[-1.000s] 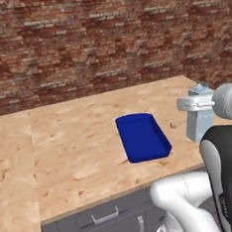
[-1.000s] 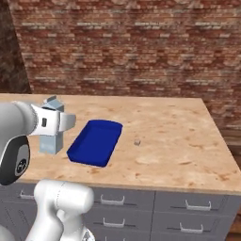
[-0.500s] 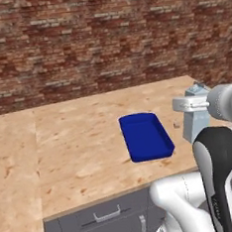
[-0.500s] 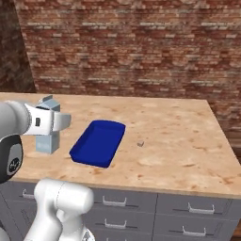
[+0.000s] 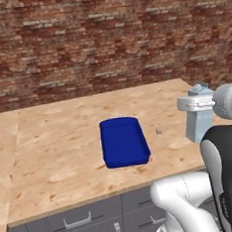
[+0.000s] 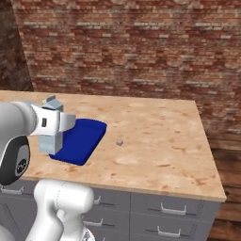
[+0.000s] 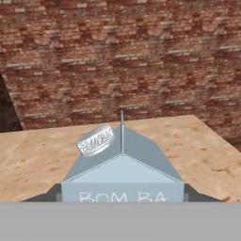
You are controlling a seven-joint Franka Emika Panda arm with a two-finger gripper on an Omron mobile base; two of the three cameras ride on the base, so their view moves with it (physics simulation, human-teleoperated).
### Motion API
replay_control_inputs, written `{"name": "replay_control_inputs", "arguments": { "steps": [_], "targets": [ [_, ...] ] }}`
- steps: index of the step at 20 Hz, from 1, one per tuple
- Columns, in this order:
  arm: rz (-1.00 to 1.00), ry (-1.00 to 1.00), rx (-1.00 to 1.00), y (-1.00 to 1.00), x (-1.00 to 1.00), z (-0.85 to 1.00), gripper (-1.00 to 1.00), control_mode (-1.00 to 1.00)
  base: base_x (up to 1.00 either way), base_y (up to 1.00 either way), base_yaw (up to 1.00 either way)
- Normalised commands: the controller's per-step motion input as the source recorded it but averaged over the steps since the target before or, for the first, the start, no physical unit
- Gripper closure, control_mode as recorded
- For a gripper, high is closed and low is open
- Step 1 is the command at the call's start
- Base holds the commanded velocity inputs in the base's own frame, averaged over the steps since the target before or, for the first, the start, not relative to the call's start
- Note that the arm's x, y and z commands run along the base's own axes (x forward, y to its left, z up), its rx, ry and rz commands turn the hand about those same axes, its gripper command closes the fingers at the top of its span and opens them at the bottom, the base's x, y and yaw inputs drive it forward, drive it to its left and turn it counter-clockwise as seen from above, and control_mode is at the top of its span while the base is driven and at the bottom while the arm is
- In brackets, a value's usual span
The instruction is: Take out the milk from the fridge and place it on the tray on the counter. Then take the sugar cube near the tray and place it in the tray.
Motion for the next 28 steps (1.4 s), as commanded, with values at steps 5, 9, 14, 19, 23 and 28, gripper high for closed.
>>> {"name": "replay_control_inputs", "arguments": {
  "steps": [5, 9, 14, 19, 23, 28],
  "targets": [
    [0.0, 0.0, 0.0, 0.0, 0.0, 0.0, 1.0, 1.0, 0.09, 0.36, 0.0],
    [0.0, 0.0, 0.0, 0.0, 0.0, 0.0, 1.0, 1.0, 0.0, 0.21, 0.0],
    [0.0, 0.0, 0.0, 0.0, 0.0, 0.0, 1.0, 1.0, 0.75, 0.04, 0.0],
    [0.0, 0.0, 0.0, 0.0, 0.0, 0.0, 1.0, 1.0, 0.97, 0.0, 0.0],
    [0.0, 0.0, 0.0, 0.0, 0.0, 0.0, 1.0, 1.0, 1.0, 0.0, 0.04],
    [0.0, 0.0, 0.0, 0.0, 0.0, 0.0, 1.0, 1.0, 0.96, 0.0, 0.27]
  ]
}}
